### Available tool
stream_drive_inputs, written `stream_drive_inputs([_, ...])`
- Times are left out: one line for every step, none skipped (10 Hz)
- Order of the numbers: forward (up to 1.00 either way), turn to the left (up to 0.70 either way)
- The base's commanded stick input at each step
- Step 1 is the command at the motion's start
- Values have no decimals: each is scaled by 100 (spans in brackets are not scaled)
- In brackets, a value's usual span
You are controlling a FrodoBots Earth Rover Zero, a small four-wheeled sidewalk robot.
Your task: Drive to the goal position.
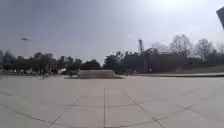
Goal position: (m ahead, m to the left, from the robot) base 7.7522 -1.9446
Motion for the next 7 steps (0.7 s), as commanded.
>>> stream_drive_inputs([85,0])
stream_drive_inputs([85,0])
stream_drive_inputs([85,0])
stream_drive_inputs([85,0])
stream_drive_inputs([85,0])
stream_drive_inputs([85,0])
stream_drive_inputs([85,0])
